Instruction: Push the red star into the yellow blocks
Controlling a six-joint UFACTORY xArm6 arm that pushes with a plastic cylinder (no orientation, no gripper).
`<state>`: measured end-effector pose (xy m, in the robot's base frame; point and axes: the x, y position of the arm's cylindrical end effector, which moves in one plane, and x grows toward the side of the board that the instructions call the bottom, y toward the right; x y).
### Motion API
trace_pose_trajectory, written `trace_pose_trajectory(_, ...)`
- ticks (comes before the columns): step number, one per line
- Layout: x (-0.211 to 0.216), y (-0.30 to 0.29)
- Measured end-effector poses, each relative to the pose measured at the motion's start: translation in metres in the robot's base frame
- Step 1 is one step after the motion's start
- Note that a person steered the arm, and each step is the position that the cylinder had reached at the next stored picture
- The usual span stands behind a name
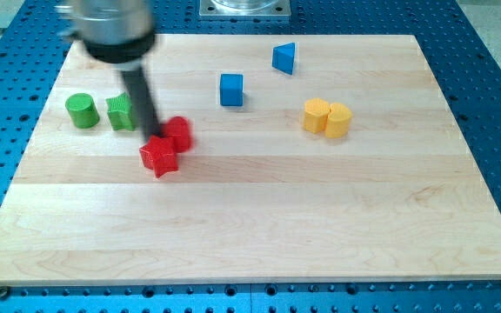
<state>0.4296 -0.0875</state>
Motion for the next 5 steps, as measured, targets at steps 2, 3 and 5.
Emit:
trace_pose_trajectory(2,0.017,-0.005)
trace_pose_trajectory(3,0.000,0.089)
trace_pose_trajectory(5,0.092,0.106)
